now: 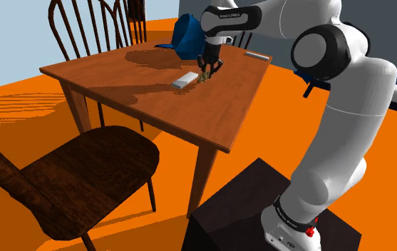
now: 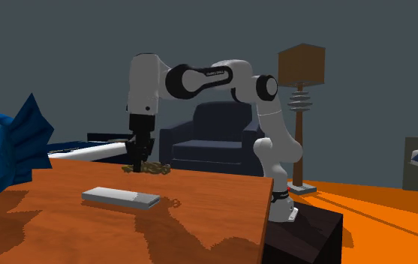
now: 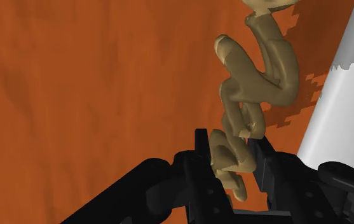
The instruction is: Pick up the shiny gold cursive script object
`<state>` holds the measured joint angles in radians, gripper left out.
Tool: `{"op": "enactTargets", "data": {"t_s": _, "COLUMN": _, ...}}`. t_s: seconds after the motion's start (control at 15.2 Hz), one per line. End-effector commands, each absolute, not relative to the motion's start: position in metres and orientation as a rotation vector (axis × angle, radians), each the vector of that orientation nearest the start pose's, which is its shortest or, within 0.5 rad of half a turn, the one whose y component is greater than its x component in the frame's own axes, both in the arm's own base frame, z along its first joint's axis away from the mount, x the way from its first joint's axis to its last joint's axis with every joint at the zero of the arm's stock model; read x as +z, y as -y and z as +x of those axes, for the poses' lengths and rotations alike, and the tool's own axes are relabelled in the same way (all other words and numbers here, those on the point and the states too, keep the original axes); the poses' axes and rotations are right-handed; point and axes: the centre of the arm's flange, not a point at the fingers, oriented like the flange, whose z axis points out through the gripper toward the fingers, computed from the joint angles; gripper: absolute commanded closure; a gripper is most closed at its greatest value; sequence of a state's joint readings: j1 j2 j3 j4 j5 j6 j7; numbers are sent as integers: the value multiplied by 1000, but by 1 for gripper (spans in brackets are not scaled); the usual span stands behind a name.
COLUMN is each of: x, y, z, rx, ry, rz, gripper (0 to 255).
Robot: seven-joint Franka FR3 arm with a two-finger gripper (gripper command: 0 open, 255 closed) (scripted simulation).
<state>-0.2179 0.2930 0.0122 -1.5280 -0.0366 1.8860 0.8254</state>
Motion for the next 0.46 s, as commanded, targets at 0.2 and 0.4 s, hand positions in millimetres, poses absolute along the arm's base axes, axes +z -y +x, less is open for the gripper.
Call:
{"op": "enactTargets", "data": {"t_s": 0.2, "x": 523, "y": 136, "z": 642, "rx": -112, "ry": -1540, "rz": -2748, "gripper": 255}}
{"op": "enactTargets", "data": {"t_s": 0.4, "x": 529, "y": 136, "z": 642, "rx": -112, "ry": -1540, "rz": -2748, "gripper": 255}}
